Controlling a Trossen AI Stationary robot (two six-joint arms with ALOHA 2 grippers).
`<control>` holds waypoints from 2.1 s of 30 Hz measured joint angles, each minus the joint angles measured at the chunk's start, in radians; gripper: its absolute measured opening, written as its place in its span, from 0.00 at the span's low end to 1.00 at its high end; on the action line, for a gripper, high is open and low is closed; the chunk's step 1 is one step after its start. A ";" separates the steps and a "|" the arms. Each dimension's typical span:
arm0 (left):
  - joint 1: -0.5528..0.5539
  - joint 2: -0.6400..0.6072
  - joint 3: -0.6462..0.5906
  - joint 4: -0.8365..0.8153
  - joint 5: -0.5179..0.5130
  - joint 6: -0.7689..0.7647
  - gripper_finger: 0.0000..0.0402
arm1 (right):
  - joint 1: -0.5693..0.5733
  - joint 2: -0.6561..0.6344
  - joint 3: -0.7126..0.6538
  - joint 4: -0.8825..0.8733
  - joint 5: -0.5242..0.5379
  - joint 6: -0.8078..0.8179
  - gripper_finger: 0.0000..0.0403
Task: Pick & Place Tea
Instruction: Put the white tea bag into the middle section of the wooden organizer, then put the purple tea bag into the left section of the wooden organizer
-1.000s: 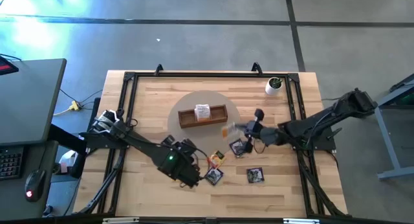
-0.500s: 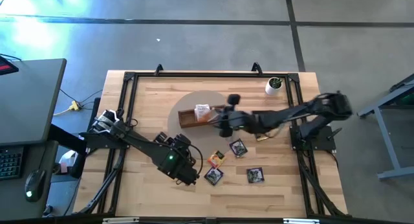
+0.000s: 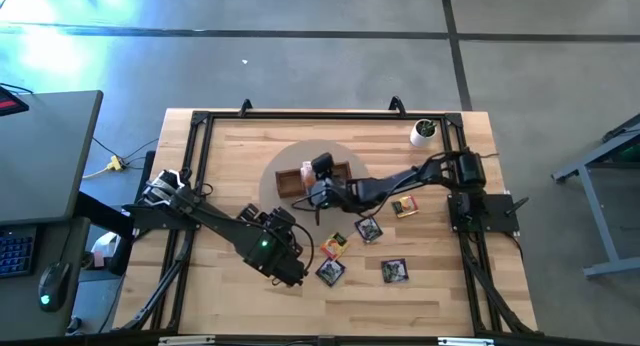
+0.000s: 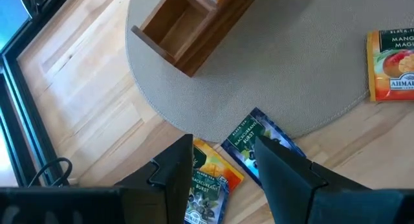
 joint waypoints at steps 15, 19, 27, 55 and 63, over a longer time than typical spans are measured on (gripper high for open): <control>0.000 0.000 0.000 0.034 0.022 0.001 0.41 | -0.011 0.000 0.001 -0.013 -0.329 -0.163 0.07; 0.000 0.000 0.000 0.042 0.028 0.001 0.41 | -0.016 0.000 0.001 -0.010 -0.309 -0.160 0.16; 0.000 0.000 0.000 0.043 0.030 0.001 0.41 | -0.006 -0.003 0.000 -0.008 -0.128 -0.058 0.33; -0.114 -0.035 0.002 0.060 0.044 0.067 0.41 | 0.144 -0.435 -0.001 -0.527 -0.396 0.656 0.39; -0.239 -0.112 -0.009 0.001 0.029 -0.127 0.41 | 0.178 -0.524 -0.001 -0.837 -0.573 0.921 0.38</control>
